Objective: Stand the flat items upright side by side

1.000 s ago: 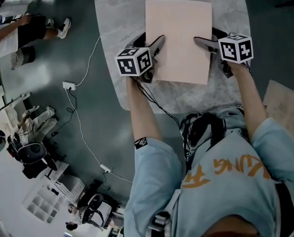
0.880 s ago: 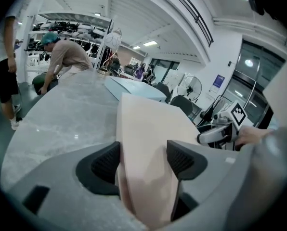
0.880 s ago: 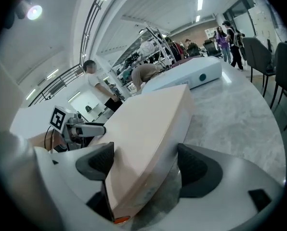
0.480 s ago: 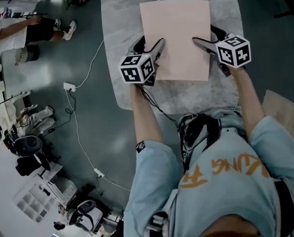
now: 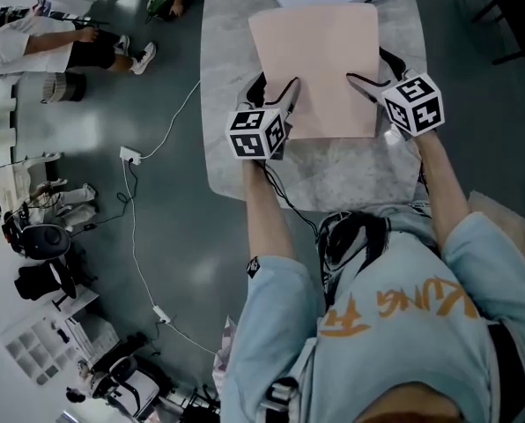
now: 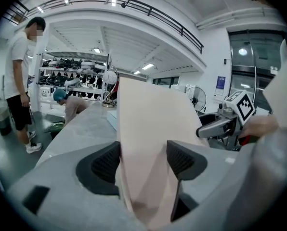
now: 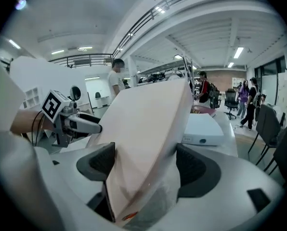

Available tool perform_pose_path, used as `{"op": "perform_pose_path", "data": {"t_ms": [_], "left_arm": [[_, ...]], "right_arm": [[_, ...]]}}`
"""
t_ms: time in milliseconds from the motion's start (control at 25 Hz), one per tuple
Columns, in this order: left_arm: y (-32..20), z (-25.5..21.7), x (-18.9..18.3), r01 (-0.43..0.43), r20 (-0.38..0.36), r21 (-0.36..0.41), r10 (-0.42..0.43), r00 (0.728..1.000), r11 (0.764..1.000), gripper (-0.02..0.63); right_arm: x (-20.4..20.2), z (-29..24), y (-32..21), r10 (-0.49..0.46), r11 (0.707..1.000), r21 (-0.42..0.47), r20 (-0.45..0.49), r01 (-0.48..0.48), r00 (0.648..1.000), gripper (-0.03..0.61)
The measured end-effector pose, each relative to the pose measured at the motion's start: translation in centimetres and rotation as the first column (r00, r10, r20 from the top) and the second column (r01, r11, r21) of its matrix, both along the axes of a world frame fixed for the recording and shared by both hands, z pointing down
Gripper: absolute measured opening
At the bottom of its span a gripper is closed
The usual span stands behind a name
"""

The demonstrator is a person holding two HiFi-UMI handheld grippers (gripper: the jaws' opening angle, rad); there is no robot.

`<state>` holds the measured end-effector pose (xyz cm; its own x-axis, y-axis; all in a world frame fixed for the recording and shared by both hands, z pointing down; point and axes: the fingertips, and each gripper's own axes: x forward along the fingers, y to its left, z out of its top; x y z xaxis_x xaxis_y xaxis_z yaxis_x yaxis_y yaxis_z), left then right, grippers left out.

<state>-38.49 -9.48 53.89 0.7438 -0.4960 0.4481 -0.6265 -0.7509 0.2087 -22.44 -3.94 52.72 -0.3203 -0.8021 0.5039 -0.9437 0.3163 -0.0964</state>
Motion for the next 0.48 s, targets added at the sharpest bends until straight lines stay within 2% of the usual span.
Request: {"op": "perform_pose_path", "data": {"t_ms": [240,480], "left_arm": [[1.5,-1.1,0.9,0.056,-0.001,0.075,-0.057,0.998,0.996,0.316],[3.6,-2.8,1.6,0.125,0.011,0.130,-0.127,0.992,0.984,0.314]], "right_arm": [[1.0,-1.5,0.7,-0.043,0.994,0.093,-0.125,0.054,0.991,0.400],[1.8,-3.8,1.8,-0.086,0.980,0.158,-0.207,0.120,0.975,0.399]]}}
